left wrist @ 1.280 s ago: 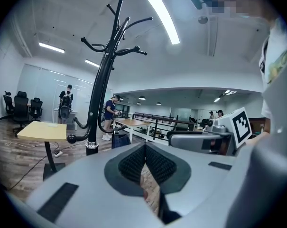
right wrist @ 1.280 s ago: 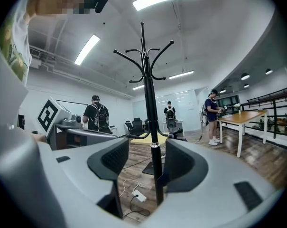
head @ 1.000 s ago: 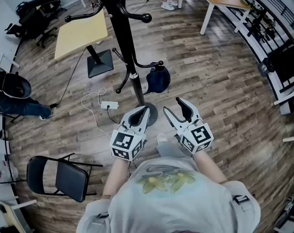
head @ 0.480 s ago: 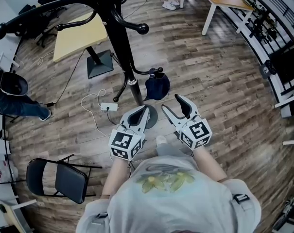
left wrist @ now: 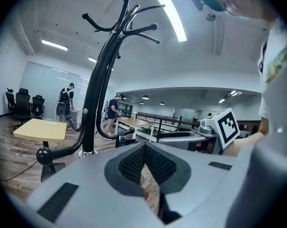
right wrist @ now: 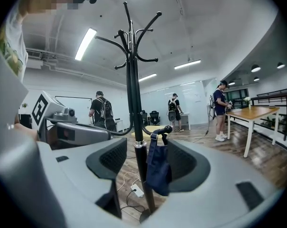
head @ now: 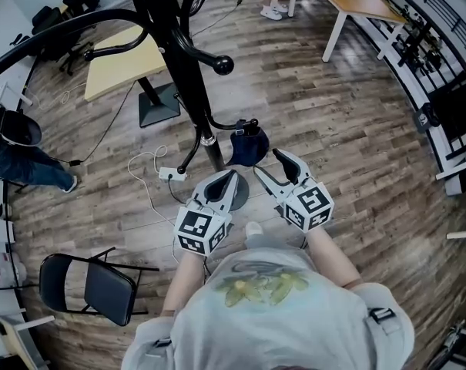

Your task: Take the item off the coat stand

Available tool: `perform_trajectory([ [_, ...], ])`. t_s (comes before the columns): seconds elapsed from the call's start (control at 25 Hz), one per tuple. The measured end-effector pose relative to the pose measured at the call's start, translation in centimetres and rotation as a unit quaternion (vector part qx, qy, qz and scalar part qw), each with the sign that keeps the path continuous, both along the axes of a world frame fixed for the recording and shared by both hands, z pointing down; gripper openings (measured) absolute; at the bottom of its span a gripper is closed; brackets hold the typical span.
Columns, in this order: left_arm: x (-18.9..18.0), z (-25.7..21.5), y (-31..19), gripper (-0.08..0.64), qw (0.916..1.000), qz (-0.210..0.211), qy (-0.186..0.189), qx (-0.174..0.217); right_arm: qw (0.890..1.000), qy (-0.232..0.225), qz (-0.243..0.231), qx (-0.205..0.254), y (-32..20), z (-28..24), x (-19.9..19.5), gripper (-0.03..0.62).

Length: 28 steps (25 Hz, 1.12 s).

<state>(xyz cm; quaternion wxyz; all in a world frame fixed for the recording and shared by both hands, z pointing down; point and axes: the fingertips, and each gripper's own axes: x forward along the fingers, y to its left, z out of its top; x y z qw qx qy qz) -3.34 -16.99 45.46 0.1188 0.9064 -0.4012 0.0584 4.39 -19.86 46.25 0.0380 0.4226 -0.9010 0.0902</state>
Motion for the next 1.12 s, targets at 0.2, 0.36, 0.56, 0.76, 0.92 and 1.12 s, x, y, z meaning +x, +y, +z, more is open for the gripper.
perform_trajectory([
  [0.2, 0.3, 0.3, -0.9, 0.014, 1.0, -0.009, -0.001, -0.002, 1.0, 0.011, -0.015, -0.005, -1.6, 1.0, 0.1, 0.253],
  [0.36, 0.4, 0.8, -1.6, 0.014, 0.9998, -0.021, -0.002, -0.007, 1.0, 0.018, -0.024, -0.006, -2.9, 1.6, 0.2, 0.253],
  [0.56, 0.1, 1.2, -2.2, 0.014, 0.9991, -0.04, -0.003, -0.008, 0.999, 0.033, -0.037, -0.001, -4.3, 2.3, 0.2, 0.253],
  [0.76, -0.3, 1.4, -2.4, 0.014, 0.9981, -0.061, -0.005, -0.006, 0.997, 0.056, -0.048, 0.002, -5.9, 3.6, 0.2, 0.253],
  [0.92, -0.6, 1.8, -2.4, 0.014, 0.9976, -0.068, -0.009, -0.012, 0.995, 0.084, -0.054, 0.008, -7.0, 4.9, -0.3, 0.253],
  [1.12, -0.5, 2.3, -2.3, 0.014, 0.9971, -0.073, -0.01, -0.019, 0.993, 0.097, -0.06, 0.007, -7.8, 5.8, -0.8, 0.253],
])
